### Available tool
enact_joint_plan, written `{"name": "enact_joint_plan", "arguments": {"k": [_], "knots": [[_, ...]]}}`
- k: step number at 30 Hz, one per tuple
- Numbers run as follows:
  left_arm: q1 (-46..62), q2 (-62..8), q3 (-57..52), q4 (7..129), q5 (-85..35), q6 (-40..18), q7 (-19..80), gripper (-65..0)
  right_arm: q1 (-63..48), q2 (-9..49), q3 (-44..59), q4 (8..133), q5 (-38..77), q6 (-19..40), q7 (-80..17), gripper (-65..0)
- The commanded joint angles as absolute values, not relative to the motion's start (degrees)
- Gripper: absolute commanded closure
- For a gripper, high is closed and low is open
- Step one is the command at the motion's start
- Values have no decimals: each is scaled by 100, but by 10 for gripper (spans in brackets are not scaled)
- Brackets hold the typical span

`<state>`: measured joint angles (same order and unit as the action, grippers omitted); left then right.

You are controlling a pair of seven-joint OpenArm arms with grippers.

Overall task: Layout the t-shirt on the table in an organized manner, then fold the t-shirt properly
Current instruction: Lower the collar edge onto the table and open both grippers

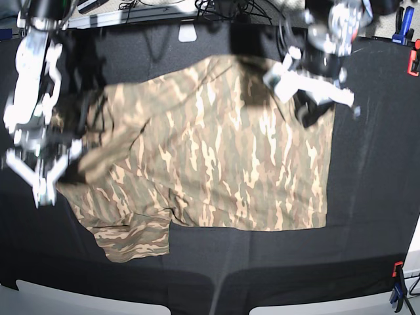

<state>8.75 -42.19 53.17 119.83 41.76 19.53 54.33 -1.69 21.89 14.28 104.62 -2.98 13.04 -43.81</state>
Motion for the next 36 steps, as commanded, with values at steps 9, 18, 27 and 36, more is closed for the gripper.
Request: {"name": "enact_joint_plan", "arguments": {"k": [9, 18, 27, 36], "knots": [[727, -3581, 4346, 10519, 4202, 2193, 5017, 0, 1031, 2263, 1461, 9174, 436, 2071, -4106, 0], [591, -3164, 3935, 9671, 4029, 2193, 4473, 0, 1916, 2265, 1461, 8001, 1011, 2650, -4095, 0], [255, -3162, 3935, 9673, 4263, 2447, 4939, 0, 2174, 2268, 1461, 7915, 913, 2609, -4099, 0], [255, -3157, 3935, 9426, 3966, 2447, 4530, 0, 2174, 2270, 1461, 7915, 897, 2611, -4123, 0]]}}
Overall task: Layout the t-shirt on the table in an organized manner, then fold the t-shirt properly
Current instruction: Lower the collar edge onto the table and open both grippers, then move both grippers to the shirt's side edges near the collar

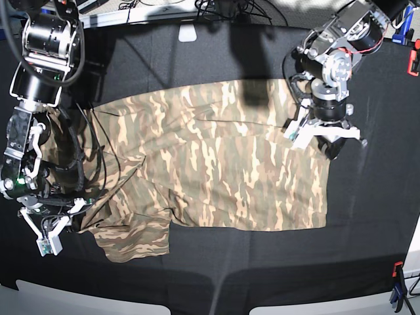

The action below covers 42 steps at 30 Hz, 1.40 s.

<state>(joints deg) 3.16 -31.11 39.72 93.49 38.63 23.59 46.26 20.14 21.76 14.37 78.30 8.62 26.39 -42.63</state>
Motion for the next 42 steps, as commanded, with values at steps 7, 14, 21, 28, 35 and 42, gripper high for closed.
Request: {"name": "enact_joint_plan", "arguments": {"k": [7, 14, 21, 28, 35, 42], "knots": [[270, -3142, 3935, 9255, 3719, 2449, 4532, 0, 2174, 2272, 1461, 7915, 591, 2611, -4482, -145], [270, -3144, 3935, 9260, 3699, 2869, 4915, -316, 2171, 2287, 1476, 7918, 801, 2648, -4849, -325], [285, -3146, 3935, 9266, 3839, 2875, 5398, -316, 2176, 2285, 2141, 8237, 2473, 3824, -4910, -325], [360, -3162, 3935, 9585, 3179, 2939, 5507, -316, 2082, 2314, 3380, 8305, 4807, 4000, -6423, -324], [585, -3590, 3929, 11104, 2436, 2864, 5437, -316, 1243, 2626, 3647, 8305, 4950, 4000, -6429, -324], [786, -3710, 2871, 11351, 539, 1931, 5065, -316, 467, 2683, 3649, 8337, 4947, 4000, -6455, -324]]}}
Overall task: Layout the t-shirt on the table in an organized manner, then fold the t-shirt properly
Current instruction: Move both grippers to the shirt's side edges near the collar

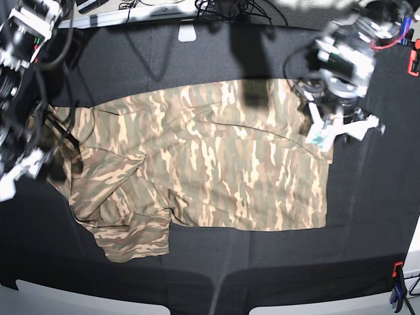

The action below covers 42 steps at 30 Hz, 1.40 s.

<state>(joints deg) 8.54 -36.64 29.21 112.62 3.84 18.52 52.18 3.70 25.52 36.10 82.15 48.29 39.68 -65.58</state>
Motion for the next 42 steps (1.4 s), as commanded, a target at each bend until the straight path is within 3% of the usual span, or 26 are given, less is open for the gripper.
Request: {"name": "enact_joint_plan", "arguments": {"k": [1, 5, 11, 15, 21, 25, 30, 42], "knots": [[843, -3706, 2617, 11351, 252, 1796, 5048, -316, 357, 2683, 3667, 8368, 4950, 4000, -6453, -324], [1098, -3704, 1415, 11351, -1090, 1024, 5109, -316, 25, 2683, 3844, 8593, 4952, 4000, -6455, -324], [1728, -3715, -534, 11323, -3907, -993, 5400, -316, -115, 2683, 4416, 8984, 4950, 4000, -6469, -324], [2034, -3680, -1413, 10927, -4965, -1697, 5402, -316, -161, 2683, 4681, 9177, 4956, 4000, -6471, -324], [1925, -3144, -1916, 9192, -6224, -2421, 5446, -316, -593, 2681, 4692, 9389, 4954, 4000, -6471, -324], [1664, -2805, -1914, 8294, -6361, -2812, 5487, -316, -797, 2679, 4692, 9522, 4971, 4000, -6471, -324], [1603, -2668, -1914, 8141, -6925, -3188, 5769, -316, -794, 2681, 4692, 9548, 4976, 4000, -6471, -324], [1619, -2620, -1907, 8138, -7402, -3437, 6163, -316, -794, 2681, 4692, 9548, 4974, 4000, -6471, -324]]}}
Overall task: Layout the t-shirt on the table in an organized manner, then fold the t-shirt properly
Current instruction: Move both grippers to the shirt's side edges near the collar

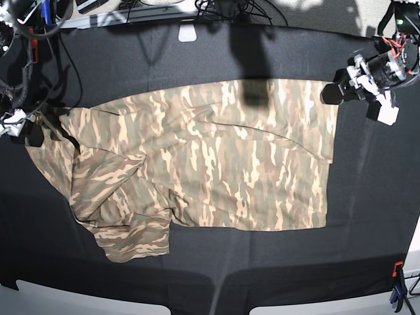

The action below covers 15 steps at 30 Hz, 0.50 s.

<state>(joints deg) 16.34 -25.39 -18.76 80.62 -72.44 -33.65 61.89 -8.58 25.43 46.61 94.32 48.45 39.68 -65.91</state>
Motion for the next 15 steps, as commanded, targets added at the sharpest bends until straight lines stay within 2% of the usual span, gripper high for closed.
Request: {"name": "enact_joint_plan", "arguments": {"k": [1, 9, 13, 15], "knots": [[1616, -2578, -1907, 8138, -7400, -3441, 6143, -316, -794, 2681, 4692, 9548, 4974, 4000, -6471, -324], [1603, -2161, -1907, 8138, -5981, -3564, 5732, -316, -794, 2681, 4692, 9548, 4974, 4000, -6471, -324], [1603, -2318, -1909, 8141, -5964, -3507, 5708, -316, -794, 2681, 4692, 9548, 4974, 4000, -6471, -324], [1603, -2397, -1909, 8141, -6012, -3284, 5778, -309, -794, 2681, 4692, 9548, 4976, 4000, -6469, -324]]}}
